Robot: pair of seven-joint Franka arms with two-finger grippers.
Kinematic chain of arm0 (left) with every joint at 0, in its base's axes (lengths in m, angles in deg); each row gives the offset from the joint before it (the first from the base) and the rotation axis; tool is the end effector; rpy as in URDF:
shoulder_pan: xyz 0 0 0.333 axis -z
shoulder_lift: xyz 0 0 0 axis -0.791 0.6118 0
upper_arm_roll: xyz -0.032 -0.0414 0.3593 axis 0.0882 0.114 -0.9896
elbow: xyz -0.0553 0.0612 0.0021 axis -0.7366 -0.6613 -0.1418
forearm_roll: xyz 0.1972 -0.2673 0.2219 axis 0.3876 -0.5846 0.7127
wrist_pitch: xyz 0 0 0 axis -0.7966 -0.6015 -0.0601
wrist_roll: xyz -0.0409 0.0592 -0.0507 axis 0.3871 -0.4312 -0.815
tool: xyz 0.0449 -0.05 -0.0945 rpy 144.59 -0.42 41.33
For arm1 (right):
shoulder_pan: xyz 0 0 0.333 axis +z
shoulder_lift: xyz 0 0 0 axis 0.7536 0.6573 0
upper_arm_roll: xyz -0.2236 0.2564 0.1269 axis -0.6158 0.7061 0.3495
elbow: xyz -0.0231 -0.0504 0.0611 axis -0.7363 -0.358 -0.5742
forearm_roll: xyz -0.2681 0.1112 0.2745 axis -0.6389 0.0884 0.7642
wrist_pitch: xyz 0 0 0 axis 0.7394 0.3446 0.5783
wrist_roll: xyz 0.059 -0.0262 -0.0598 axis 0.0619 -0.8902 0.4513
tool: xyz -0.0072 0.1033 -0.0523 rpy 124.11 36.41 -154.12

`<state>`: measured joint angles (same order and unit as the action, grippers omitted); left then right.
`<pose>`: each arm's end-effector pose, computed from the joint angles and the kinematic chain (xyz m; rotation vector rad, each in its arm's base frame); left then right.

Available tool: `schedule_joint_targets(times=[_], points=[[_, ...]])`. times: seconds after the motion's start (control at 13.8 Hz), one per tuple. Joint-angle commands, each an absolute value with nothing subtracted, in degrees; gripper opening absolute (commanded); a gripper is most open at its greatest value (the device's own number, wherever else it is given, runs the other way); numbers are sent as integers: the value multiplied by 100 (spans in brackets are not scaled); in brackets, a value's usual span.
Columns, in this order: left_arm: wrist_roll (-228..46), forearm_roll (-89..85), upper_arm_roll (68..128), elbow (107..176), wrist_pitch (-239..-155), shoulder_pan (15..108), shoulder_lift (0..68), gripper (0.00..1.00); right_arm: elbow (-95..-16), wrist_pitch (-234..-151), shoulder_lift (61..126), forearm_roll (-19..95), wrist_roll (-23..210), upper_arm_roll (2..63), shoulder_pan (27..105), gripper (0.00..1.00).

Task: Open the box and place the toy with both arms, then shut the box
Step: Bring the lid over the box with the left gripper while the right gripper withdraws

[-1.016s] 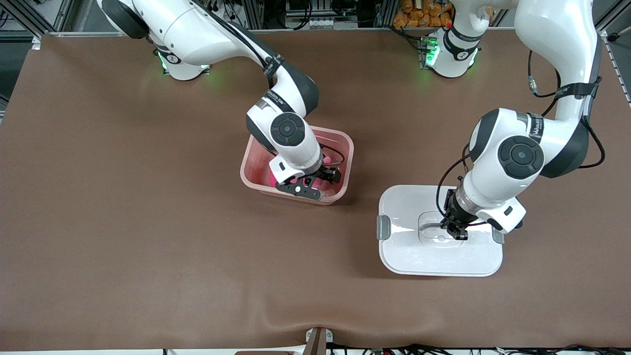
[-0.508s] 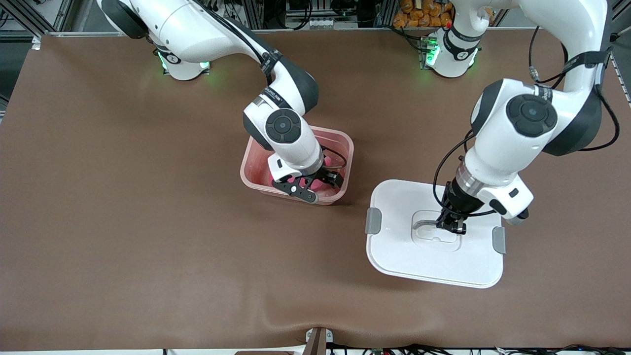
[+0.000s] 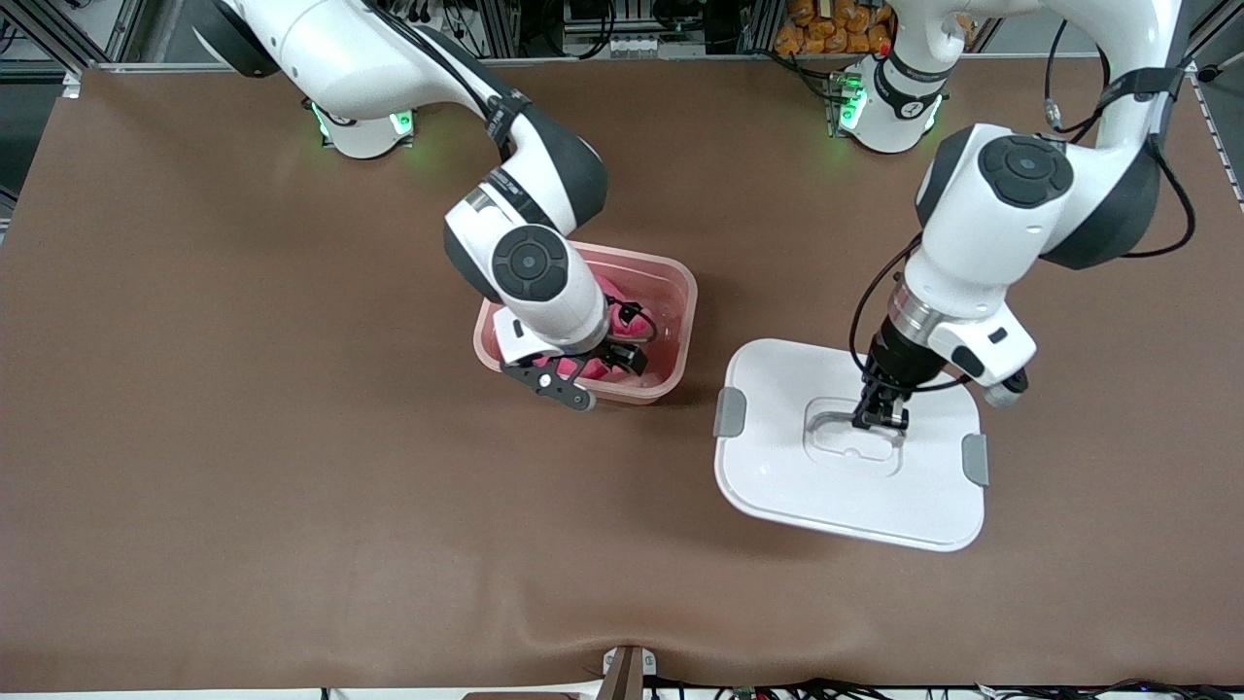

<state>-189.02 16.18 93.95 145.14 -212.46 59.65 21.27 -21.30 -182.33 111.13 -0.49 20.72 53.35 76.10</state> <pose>0.6267 -0.2295 0.4927 2.2436 1.8225 0.3113 0.6208 0.4809 0.4124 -2.9484 0.7534 0.1933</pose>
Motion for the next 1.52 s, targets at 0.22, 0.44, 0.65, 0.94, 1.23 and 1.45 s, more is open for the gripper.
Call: schedule_joint_targets(times=[0.22, 0.44, 0.65, 0.94, 1.23, 1.45], points=[[-19058, 1633, 10450, 15514, -21112, 5984, 1611, 0, -2055, -17219, 10348, 12, 2085, 5405, 6878, 100], [-19408, 1641, 10698, 15364, -20618, 6308, 1733, 0, -2055, -16832, 10093, 30, 2085, 5405, 6562, 100], [-20644, 2368, 10707, 14987, -20355, 6791, 2049, 0, -2055, -16691, 9882, 30, 2094, 5414, 6333, 100], [-21440, 2582, 10707, 14451, -20169, 7336, 2340, 0, -2055, -16533, 9627, 38, 2216, 5423, 6095, 100], [-22045, 2756, 10672, 13898, -20117, 7934, 2954, 0, -2055, -16067, 9355, 38, 2954, 5432, 5770, 100], [-22337, 3082, 10663, 13432, -20082, 8145, 3297, 0, -2055, -15672, 9144, 30, 3779, 5423, 5507, 100]])
